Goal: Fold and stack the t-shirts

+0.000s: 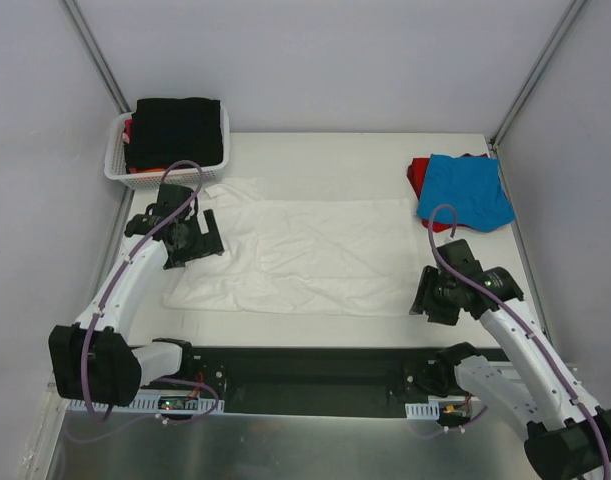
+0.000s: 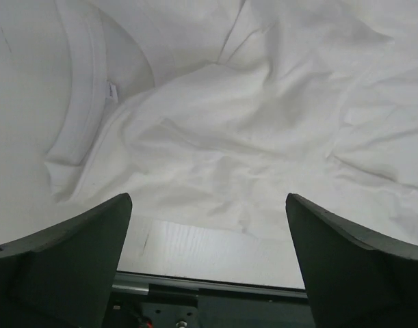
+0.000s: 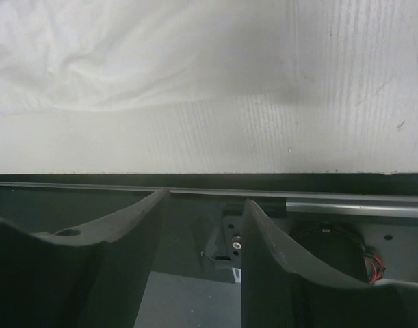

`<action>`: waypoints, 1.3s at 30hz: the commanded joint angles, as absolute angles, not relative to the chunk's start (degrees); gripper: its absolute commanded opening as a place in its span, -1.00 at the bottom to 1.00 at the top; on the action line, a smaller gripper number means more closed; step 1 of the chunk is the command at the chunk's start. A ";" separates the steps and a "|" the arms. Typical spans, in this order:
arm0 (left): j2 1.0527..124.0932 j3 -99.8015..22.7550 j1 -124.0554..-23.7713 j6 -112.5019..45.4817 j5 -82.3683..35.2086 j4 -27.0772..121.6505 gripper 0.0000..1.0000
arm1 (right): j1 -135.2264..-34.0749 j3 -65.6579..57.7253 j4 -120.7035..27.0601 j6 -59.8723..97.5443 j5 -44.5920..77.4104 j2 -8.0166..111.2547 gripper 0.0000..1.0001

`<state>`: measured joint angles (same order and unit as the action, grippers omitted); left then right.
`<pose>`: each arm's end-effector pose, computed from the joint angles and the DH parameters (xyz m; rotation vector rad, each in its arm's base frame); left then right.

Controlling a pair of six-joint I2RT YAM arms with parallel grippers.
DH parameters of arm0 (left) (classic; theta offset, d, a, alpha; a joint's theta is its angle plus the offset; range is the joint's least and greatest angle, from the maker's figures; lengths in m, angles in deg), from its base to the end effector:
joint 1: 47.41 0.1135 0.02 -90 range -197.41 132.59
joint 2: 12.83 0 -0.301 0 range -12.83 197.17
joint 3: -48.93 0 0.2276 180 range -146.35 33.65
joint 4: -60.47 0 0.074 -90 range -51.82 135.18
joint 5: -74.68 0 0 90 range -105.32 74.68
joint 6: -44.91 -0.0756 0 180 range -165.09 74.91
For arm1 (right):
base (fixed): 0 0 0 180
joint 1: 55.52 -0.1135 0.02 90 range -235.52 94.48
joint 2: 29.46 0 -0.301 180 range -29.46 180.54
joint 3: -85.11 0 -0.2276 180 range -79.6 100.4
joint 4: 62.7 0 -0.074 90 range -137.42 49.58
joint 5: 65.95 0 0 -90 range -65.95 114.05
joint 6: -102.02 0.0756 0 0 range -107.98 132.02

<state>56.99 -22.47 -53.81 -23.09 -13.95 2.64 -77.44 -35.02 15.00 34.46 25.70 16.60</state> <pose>0.2256 -0.0235 0.2779 -0.3567 2.5352 -0.1608 0.0917 0.0346 0.2503 0.0213 2.7018 0.2005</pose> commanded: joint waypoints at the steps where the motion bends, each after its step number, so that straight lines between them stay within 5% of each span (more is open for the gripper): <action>1: 51.95 -18.74 -54.09 -23.47 -15.14 -1.92 0.99 | -77.76 -37.14 8.67 33.12 22.75 17.12 0.08; 9: 51.59 -23.30 -54.09 -20.84 -20.94 -3.25 0.98 | -77.67 -36.89 2.60 31.98 18.08 21.60 0.62; 14: 51.85 -26.46 -54.09 -19.08 -21.38 -3.33 0.71 | -76.97 -32.85 1.28 29.69 17.20 22.22 0.96; 18: 53.43 -27.61 -54.09 -17.32 -20.33 -3.16 0.68 | -74.87 -31.96 1.01 28.72 16.67 22.66 0.99; 19: 53.87 -27.27 -54.09 -17.14 -19.98 -2.81 0.66 | -74.42 -32.22 1.27 28.55 16.75 23.53 0.96; 20: 54.48 -26.13 -54.09 -16.79 -19.45 -2.63 0.47 | -73.81 -32.66 1.54 28.46 16.93 24.49 0.68; 22: 56.16 -24.11 -54.18 -16.09 -19.97 -2.37 -0.03 | -73.54 -33.19 1.63 26.79 16.58 27.47 -0.07; 23: 56.42 -23.32 -54.09 -15.74 -20.59 -1.84 -0.44 | -73.54 -33.37 1.54 26.18 16.58 28.45 -0.69; 24: 56.42 -22.52 -54.09 -15.13 -20.68 -1.40 -0.68 | -73.63 -33.20 1.54 24.69 16.67 29.24 -0.96; 25: 56.34 -20.95 -54.01 -14.68 -20.68 -0.96 -0.96 | -73.54 -33.02 1.54 24.07 16.93 30.12 -0.98; 26: 56.34 -20.33 -54.09 -14.59 -20.24 0.00 -1.00 | -73.63 -32.67 1.28 23.37 17.02 31.26 -0.98; 39: 72.57 -19.52 -59.63 -14.41 -23.84 8.00 -1.00 | -73.10 -31.00 -8.56 24.59 10.96 43.92 -0.98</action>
<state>68.07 -18.36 -57.19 -14.65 -22.59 5.09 -73.35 -32.55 -3.89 23.77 14.09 42.55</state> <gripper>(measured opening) 0.003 0.015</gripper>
